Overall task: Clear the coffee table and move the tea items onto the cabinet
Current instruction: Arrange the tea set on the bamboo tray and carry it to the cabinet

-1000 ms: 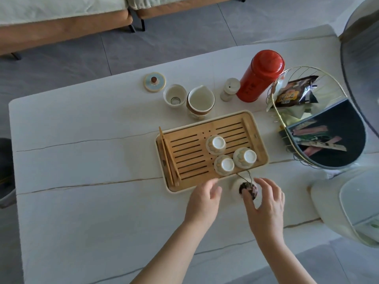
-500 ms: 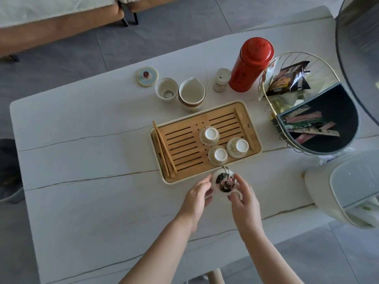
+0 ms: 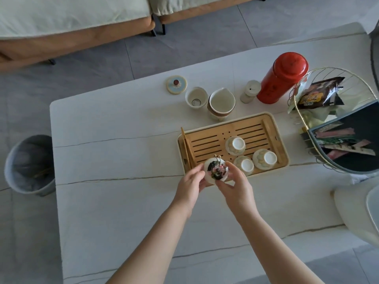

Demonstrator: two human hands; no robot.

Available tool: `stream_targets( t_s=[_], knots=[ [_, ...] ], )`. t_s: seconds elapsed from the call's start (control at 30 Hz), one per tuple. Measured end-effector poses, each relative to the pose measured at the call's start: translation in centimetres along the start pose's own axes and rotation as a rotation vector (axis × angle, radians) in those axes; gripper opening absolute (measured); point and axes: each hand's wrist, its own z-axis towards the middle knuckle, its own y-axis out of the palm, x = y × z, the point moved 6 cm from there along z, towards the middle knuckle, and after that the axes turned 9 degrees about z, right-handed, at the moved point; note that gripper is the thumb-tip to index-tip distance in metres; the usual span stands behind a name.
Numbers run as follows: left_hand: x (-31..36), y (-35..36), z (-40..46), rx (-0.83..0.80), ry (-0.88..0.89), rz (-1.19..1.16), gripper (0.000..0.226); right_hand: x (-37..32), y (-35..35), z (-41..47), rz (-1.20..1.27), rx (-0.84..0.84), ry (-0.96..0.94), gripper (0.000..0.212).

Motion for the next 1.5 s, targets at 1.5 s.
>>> stream_targets(
  t_s=[1.5],
  knots=[
    [7.6,-11.9,20.0,0.438,-0.173,1.171,0.105,-20.6,-1.4,16.7,-0.875,-0.055,-0.564,0.072]
  ],
)
